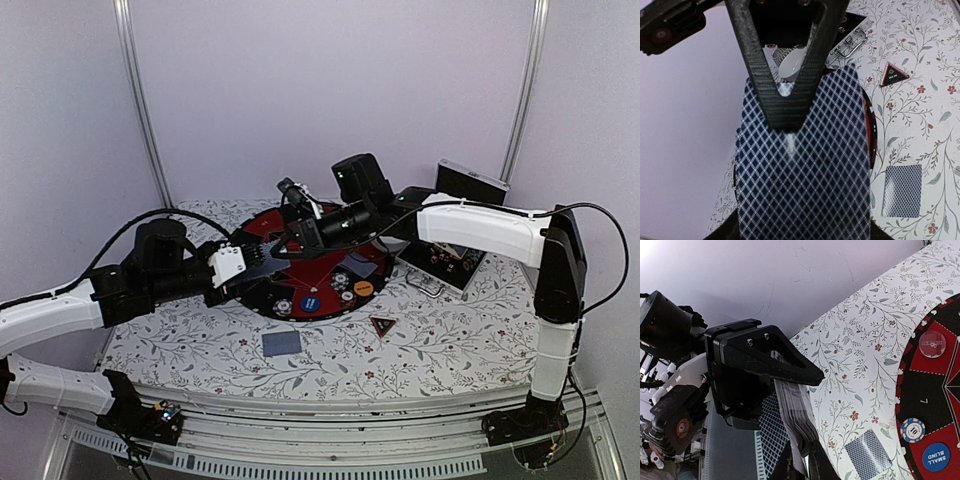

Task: Distribute texas hold em gaming equipment
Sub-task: Pick up the poker card from the face-down deck piles, then distribute the poker card in the small blind area.

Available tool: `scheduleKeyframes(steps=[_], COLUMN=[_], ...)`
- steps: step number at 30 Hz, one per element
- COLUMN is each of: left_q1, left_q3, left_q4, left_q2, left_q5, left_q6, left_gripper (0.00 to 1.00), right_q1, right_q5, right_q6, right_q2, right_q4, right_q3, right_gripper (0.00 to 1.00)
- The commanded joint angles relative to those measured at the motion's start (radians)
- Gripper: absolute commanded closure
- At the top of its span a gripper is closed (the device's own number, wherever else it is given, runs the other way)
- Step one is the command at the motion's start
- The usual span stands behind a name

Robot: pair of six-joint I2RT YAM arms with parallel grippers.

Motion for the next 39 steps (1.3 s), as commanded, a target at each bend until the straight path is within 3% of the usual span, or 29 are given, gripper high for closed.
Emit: scheduleKeyframes(steps=[1,19,29,32,36,39], left_q1=[0.003,0.003,0.003,0.003,0.003,0.003], left_q3=[-0.004,-0.004,-0.003,-0.002,-0.003,-0.004], left_q4=[0.04,0.039,0.038,0.04,0.042,0.043], left_q2=[-0.017,-0.016,-0.017,-0.02,-0.029,-0.028], left_q5=[0.01,0.007,0.007,0.006,0.005,0.006], left_q6=[0.004,0.006,0.004,0.003,0.003,0.003], left_gripper=[0.46,0.46,0.47,0.47,0.47,0.46], right_q1=[-0.006,-0.05,-0.163,-0.163,-0.11,-0.022], right_q5=[0.057,0.118,0.072,0.149,0.09,0.042], right_q6=[-0.022,-0.083,0.107,0.174,0.298,0.37], right_q2=[-0.043,-0.177,-0.369,-0.335,-0.211,-0.072], right_q4=[-0.054,-0.158,0.113,0.124,0.257,0.336], right_q3=[0.009,0.019,-0.242,-0.322,-0.44,-0.434], right_gripper=[0.92,0.98,0.98,0.98,0.98,0.98])
